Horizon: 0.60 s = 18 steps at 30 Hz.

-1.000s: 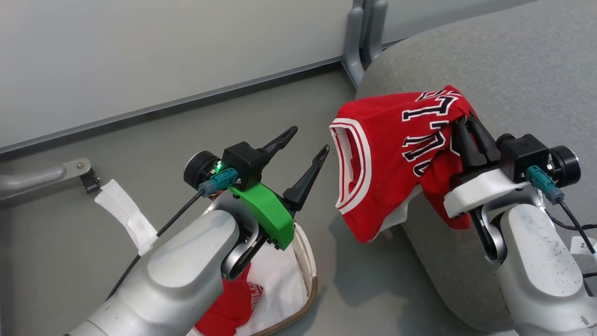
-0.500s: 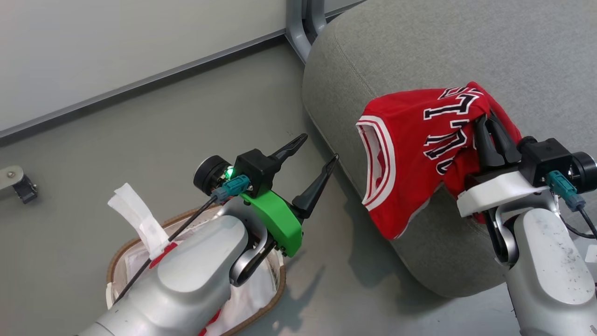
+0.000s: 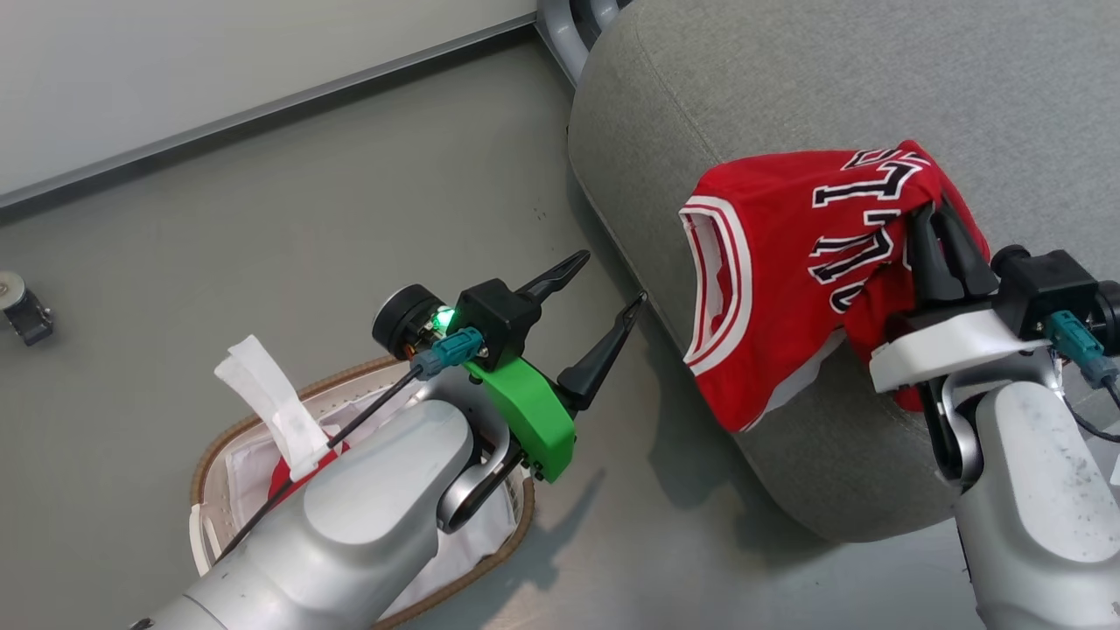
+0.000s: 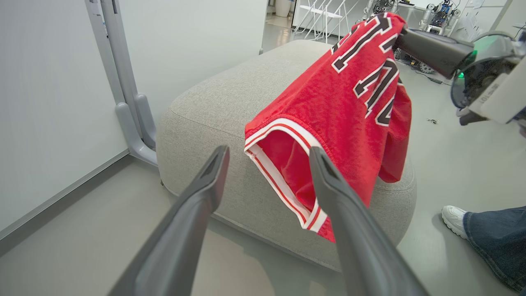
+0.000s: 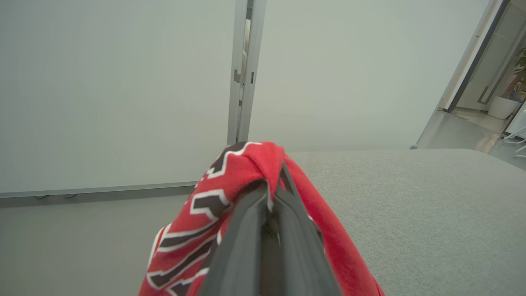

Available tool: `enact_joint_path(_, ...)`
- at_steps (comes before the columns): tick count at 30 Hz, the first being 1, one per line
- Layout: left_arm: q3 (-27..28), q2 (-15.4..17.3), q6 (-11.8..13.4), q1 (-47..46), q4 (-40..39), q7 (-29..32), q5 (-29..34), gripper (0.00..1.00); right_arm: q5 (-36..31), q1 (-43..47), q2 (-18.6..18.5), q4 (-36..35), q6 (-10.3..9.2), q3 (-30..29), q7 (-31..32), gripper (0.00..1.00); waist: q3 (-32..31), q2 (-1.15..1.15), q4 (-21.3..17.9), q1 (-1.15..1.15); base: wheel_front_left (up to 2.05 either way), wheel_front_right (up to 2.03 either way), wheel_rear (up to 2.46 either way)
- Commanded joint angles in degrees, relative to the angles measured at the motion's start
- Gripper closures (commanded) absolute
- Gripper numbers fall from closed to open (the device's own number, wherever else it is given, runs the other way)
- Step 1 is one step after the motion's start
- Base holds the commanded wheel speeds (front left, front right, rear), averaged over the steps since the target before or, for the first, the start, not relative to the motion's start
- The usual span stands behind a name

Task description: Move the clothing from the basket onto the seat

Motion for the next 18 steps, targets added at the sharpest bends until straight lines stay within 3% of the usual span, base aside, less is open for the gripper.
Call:
enact_joint_path(1, 0.0, 0.1, 0.0, -1.0, -0.2, -0.1, 0.5, 0.00, 0.3, -1.6, 0.0, 0.1, -0.06, -0.6, -0.3, 1.00, 1.1, 0.00, 0.7, 0.00, 0.00, 0.00, 0.00)
enact_joint_path(9, -0.4, 0.7, 0.7, -3.8, -2.0, 0.3, 2.3, 0.00, 1.8, -12.8, -3.1, 3.7, -0.06, -4.0, -0.3, 1.00, 6.2, 0.00, 2.6, 0.00, 0.00, 0.00, 0.00)
enact_joint_path(18, -0.8, 1.5, 2.2, -6.7, -4.2, 1.0, 4.5, 0.00, 2.5, -32.3, -11.5, 13.6, -0.06, -9.8, 0.7, 1.00, 13.6, 0.00, 5.7, 0.00, 0.00, 0.00, 0.00)
